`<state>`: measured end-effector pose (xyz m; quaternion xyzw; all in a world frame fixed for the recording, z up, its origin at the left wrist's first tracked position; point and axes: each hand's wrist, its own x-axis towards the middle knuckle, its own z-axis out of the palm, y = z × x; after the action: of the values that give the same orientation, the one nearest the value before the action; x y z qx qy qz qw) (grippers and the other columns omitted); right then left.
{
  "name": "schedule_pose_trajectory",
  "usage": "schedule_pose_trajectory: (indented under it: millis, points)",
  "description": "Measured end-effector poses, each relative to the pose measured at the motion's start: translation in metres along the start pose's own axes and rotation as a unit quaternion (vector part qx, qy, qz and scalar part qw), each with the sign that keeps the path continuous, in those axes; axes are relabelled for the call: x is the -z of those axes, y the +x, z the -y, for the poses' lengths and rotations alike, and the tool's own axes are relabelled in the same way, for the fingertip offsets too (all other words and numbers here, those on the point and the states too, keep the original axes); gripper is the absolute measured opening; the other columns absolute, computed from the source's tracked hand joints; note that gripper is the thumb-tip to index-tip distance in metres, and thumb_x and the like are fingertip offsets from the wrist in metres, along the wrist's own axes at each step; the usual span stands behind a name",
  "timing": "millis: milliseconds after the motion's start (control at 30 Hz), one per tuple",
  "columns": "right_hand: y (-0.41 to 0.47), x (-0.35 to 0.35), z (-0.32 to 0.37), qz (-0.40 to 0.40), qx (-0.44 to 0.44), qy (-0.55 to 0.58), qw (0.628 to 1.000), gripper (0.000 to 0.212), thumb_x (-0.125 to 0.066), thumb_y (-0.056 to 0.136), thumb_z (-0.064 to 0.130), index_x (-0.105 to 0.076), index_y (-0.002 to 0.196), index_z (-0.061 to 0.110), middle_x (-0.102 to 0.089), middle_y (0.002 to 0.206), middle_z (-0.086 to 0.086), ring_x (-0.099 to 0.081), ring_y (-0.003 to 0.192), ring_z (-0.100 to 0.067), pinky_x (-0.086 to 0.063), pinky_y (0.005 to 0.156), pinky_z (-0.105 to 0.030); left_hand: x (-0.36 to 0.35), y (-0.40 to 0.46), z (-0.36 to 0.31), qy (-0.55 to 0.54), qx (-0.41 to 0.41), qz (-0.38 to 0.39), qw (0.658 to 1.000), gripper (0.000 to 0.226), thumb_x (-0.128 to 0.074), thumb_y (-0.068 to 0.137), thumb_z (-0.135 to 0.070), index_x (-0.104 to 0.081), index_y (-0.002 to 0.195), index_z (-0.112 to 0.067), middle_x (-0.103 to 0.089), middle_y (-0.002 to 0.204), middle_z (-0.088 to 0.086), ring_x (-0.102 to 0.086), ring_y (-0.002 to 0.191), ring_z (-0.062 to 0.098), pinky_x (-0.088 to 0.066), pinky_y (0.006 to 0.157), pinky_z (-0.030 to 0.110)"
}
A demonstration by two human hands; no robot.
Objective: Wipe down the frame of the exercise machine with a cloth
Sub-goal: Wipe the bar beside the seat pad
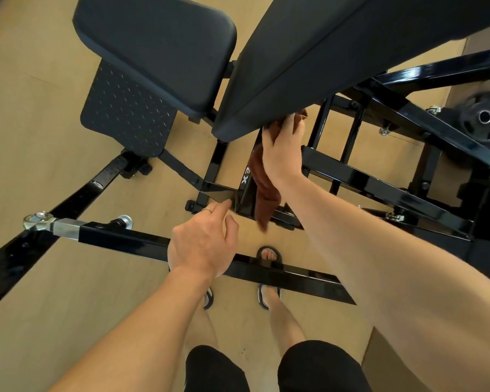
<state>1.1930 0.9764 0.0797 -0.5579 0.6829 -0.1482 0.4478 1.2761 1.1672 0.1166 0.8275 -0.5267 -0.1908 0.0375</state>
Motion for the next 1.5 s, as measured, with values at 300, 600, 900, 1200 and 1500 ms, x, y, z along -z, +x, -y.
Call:
schedule_pose_trajectory:
  millis: [300, 600, 900, 1200, 1500]
  points:
    - [-0.099, -0.019, -0.059, 0.146, 0.033, -0.085, 0.985, 0.103, -0.064, 0.099, 0.034, 0.019, 0.159, 0.038, 0.011, 0.166, 0.007, -0.027, 0.150, -0.030, -0.034, 0.118, -0.046, 0.000, -0.001, 0.000, -0.010, -0.004, 0.007, 1.000, 0.039, -0.041, 0.102, -0.039, -0.071, 0.125, -0.029, -0.075, 0.115, -0.010, -0.073, 0.084, 0.015, -0.061, 0.058, 0.032]
    - [-0.003, 0.004, -0.018, 0.093, 0.061, -0.143, 0.983, 0.113, -0.073, 0.089, 0.052, 0.006, 0.163, 0.022, 0.002, 0.168, -0.011, -0.028, 0.149, -0.037, -0.034, 0.120, -0.047, -0.006, -0.001, 0.002, 0.002, 0.004, -0.015, 1.000, 0.040, -0.037, 0.102, -0.041, -0.071, 0.122, -0.035, -0.075, 0.107, -0.015, -0.068, 0.070, 0.009, -0.055, 0.047, 0.028]
    - [-0.104, -0.025, -0.064, 0.160, 0.054, -0.145, 0.975, 0.109, -0.067, 0.097, 0.037, 0.025, 0.154, 0.040, 0.008, 0.165, -0.004, -0.031, 0.146, -0.036, -0.036, 0.116, -0.048, 0.004, -0.004, -0.001, -0.028, -0.005, -0.014, 0.999, 0.030, -0.044, 0.106, -0.034, -0.073, 0.112, -0.027, -0.075, 0.096, -0.010, -0.068, 0.070, 0.015, -0.056, 0.052, 0.031]
    - [-0.001, 0.003, -0.019, 0.098, 0.052, -0.135, 0.985, 0.097, -0.064, 0.099, 0.040, 0.007, 0.163, 0.026, -0.006, 0.164, -0.011, -0.036, 0.143, -0.035, -0.039, 0.118, -0.048, 0.000, -0.004, 0.000, -0.019, 0.007, -0.035, 0.999, 0.032, -0.036, 0.103, -0.035, -0.067, 0.109, -0.028, -0.068, 0.095, -0.012, -0.060, 0.064, 0.014, -0.051, 0.046, 0.031]
    - [-0.109, -0.027, -0.054, 0.155, 0.017, -0.119, 0.981, 0.107, -0.063, 0.099, 0.038, 0.029, 0.153, 0.038, 0.002, 0.167, -0.009, -0.031, 0.147, -0.035, -0.036, 0.118, -0.056, 0.003, -0.004, -0.001, -0.019, 0.001, -0.023, 1.000, 0.031, -0.034, 0.103, -0.036, -0.064, 0.106, -0.027, -0.064, 0.088, -0.011, -0.055, 0.059, 0.013, -0.051, 0.045, 0.031]
